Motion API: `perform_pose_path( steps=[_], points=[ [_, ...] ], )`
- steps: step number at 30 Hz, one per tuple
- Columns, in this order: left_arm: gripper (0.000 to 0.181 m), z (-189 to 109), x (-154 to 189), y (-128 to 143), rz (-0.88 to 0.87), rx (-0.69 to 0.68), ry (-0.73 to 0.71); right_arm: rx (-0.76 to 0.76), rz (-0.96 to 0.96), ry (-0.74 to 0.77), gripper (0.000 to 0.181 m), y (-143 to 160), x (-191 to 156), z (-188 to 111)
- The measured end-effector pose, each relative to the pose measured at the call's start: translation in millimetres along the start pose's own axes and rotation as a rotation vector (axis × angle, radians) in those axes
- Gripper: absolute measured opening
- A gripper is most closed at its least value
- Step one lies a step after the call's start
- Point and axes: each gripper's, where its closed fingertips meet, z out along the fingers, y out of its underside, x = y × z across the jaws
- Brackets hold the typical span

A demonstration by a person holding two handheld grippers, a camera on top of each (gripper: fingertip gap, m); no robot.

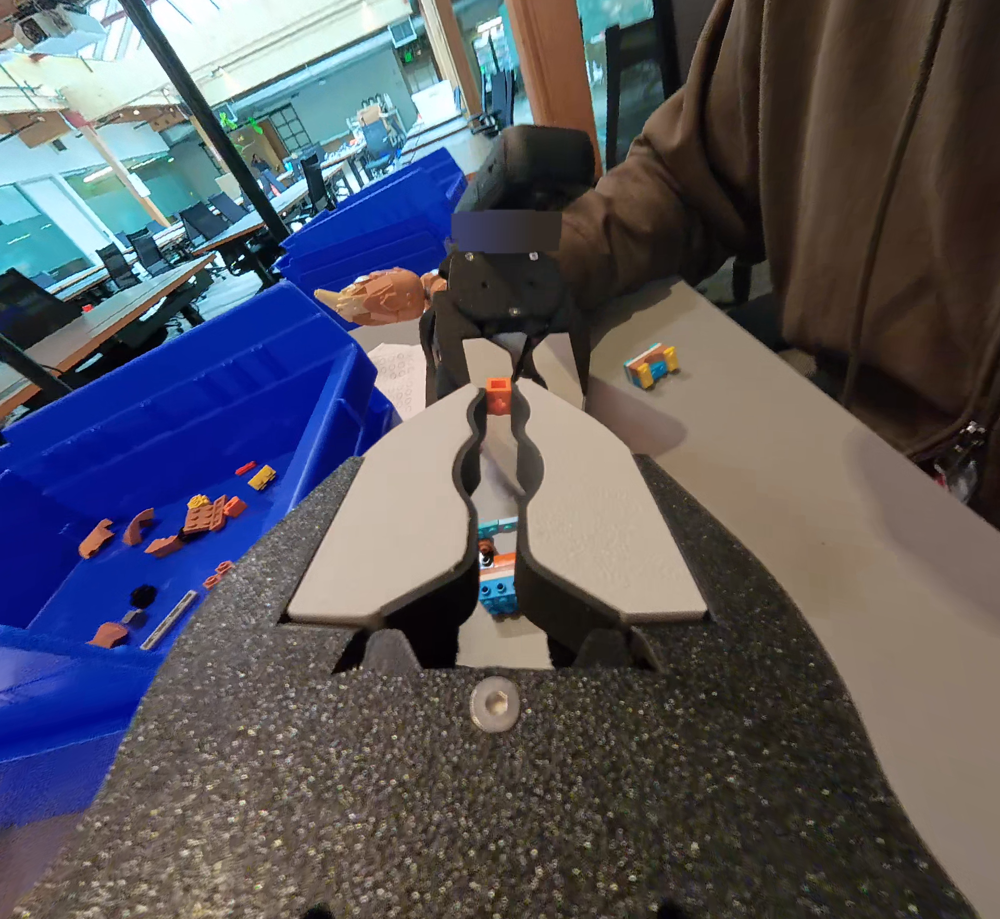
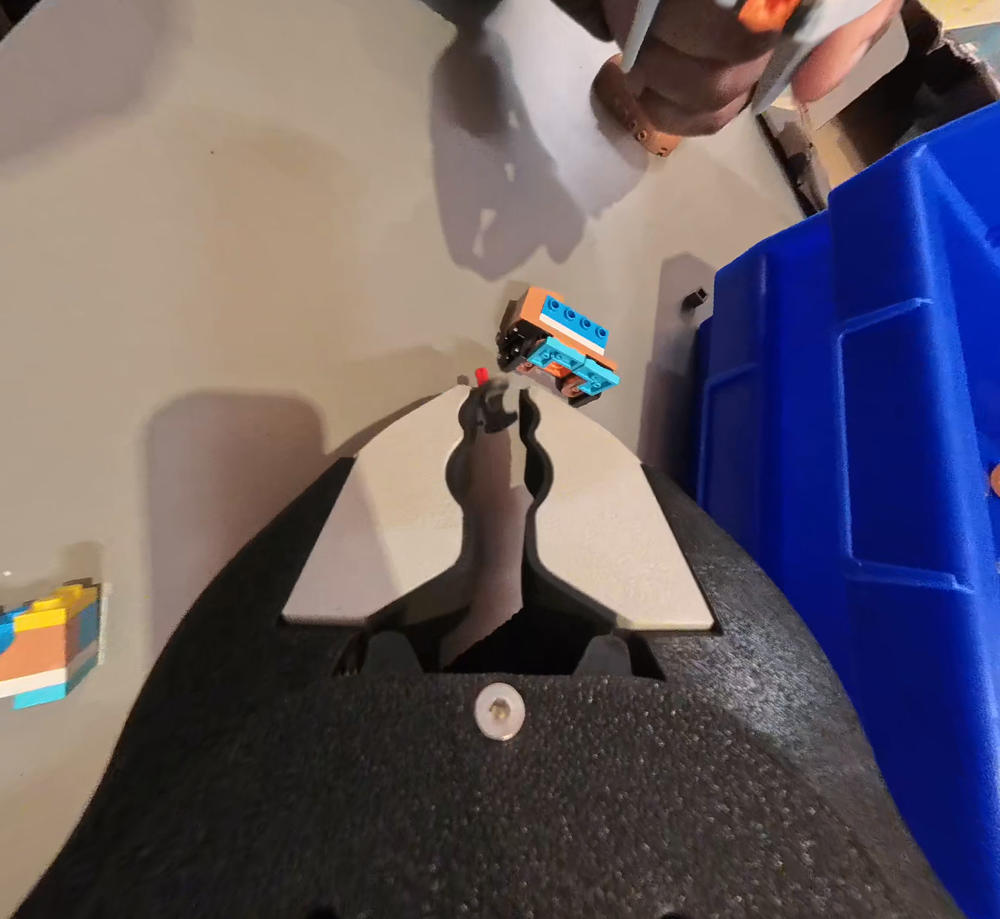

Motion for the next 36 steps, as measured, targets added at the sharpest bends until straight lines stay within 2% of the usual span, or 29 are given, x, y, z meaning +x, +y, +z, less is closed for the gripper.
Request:
perform_pose_path(
  steps=[4,8,10,13,15,16,19,22,26,30,32,36],
  points=[
    [0.008,-1.9,-1.7,-6.8,-0.042,0.057,0.007,0.026,-0.005,0.035,0.018,-5.3,5.4,-4.5],
    [0.008,-2.3,-10.4,-5.8,-0.038,0.041,-0.05,0.048,-0.011,0.072,0.018,-10.5,11.4,-9.4],
    [0.008,-5.9,-31.9,-8.3,-0.006,0.028,-0.208,0.03,-0.013,0.076,0.018,-8.3,12.0,-9.0],
    [0.008,-22.3,-77.7,-17.4,0.055,0.005,-0.565,-0.011,-0.021,0.079,0.017,-2.6,11.6,-4.1],
    [0.008,-39.5,-109.9,-6.3,0.004,-0.121,-0.835,-0.027,-0.028,0.075,0.017,-0.8,10.1,-0.8],
    [0.008,-42.8,-116.6,1.4,-0.012,-0.196,-0.899,-0.031,-0.029,0.074,0.017,-0.7,9.6,0.3],
    [0.018,-38.2,-119.0,16.0,0.056,-0.359,-0.945,-0.032,-0.03,0.071,0.017,-1.7,8.8,1.4],
    [0.031,-39.1,-121.1,28.1,0.064,-0.447,-0.969,-0.032,-0.021,0.07,0.017,-0.8,9.4,1.3],
    [0.035,-38.0,-117.4,23.6,0.031,-0.377,-0.912,-0.049,-0.002,0.074,0.017,4.1,12.6,-1.0],
    [0.035,-22.1,-93.5,9.9,0.034,-0.257,-0.682,-0.063,0.066,0.022,0.017,9.6,11.2,-8.1],
    [0.035,-21.4,-85.7,13.1,0.02,-0.289,-0.601,-0.052,0.111,0.006,0.019,9.7,11.9,-10.7],
    [0.033,-16.6,-74.8,10.4,0.045,-0.294,-0.525,-0.024,0.226,-0.022,0.022,7.5,13.2,-7.5]
  ],
)
